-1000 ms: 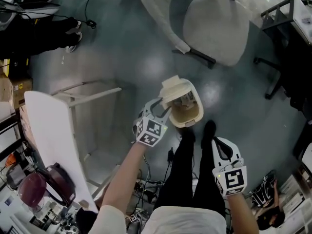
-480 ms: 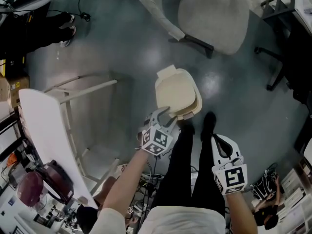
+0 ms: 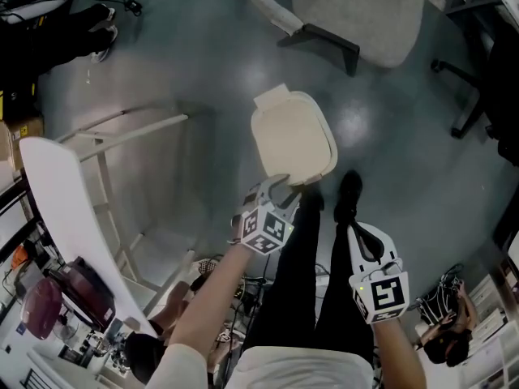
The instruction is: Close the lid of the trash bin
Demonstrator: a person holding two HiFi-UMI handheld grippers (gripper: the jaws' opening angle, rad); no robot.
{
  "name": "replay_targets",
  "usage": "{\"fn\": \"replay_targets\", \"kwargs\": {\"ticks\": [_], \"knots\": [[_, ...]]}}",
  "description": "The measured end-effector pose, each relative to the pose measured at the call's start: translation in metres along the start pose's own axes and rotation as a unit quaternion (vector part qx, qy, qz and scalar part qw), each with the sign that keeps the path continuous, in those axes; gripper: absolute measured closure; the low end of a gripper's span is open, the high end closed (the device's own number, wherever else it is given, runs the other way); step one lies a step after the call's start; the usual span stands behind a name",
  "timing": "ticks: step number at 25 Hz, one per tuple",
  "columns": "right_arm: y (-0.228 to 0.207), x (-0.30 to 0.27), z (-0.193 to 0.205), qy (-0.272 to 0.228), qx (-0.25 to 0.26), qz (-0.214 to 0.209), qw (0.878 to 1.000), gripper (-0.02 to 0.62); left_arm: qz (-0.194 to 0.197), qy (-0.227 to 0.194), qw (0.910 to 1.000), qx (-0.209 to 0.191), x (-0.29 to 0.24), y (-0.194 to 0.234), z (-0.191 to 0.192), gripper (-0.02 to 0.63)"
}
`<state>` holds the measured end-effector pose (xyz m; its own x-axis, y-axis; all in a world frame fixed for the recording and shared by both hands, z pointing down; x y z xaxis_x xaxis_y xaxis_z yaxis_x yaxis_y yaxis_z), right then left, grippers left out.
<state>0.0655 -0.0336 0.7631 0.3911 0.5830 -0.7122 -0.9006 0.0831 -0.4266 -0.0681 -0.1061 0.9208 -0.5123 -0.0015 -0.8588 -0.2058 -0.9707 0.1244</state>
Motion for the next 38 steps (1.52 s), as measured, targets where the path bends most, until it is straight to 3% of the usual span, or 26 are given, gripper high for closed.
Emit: {"fn": "replay_targets", "kwargs": {"ticks": [15,25,29,31,34,38], "knots": [[-0.036,-0.017,0.043,0.01,-0.035,0.005,0.999,0.583,0.038,0.077,0.9961,-0.024,-0.075,-0.034,0.05,0.382],[-0.044,-0.029,0.051,0.019,-0.045,0.002,0.999,0.583,0.053,0.115,0.9916,-0.025,-0.104,-0.041,0.065,0.334],[-0.044,-0.034,0.053,0.018,-0.045,-0.001,0.999,0.583,0.047,0.12,0.9917,-0.005,-0.113,-0.038,0.069,0.349],[-0.043,-0.035,0.052,0.018,-0.043,-0.002,0.999,0.583,0.045,0.117,0.992,0.009,-0.114,-0.036,0.069,0.388],[-0.042,-0.034,0.046,0.018,-0.036,-0.004,0.999,0.583,0.052,0.115,0.9919,0.016,-0.11,-0.037,0.066,0.35],[-0.04,-0.026,0.037,0.016,-0.022,-0.008,1.0,0.583,0.054,0.111,0.9922,0.014,-0.099,-0.043,0.06,0.351]]}}
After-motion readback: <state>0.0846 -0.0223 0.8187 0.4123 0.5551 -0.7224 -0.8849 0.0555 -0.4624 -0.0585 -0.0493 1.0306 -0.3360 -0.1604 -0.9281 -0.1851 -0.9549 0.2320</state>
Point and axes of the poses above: the fingertips, and each gripper's own axes: x backward along the fingers, y to its left, z out of its underside, the point moved 4 cm from there along x, backward along the fingers, and after that the axes turned 6 degrees about -z, right-handed, at the moved point
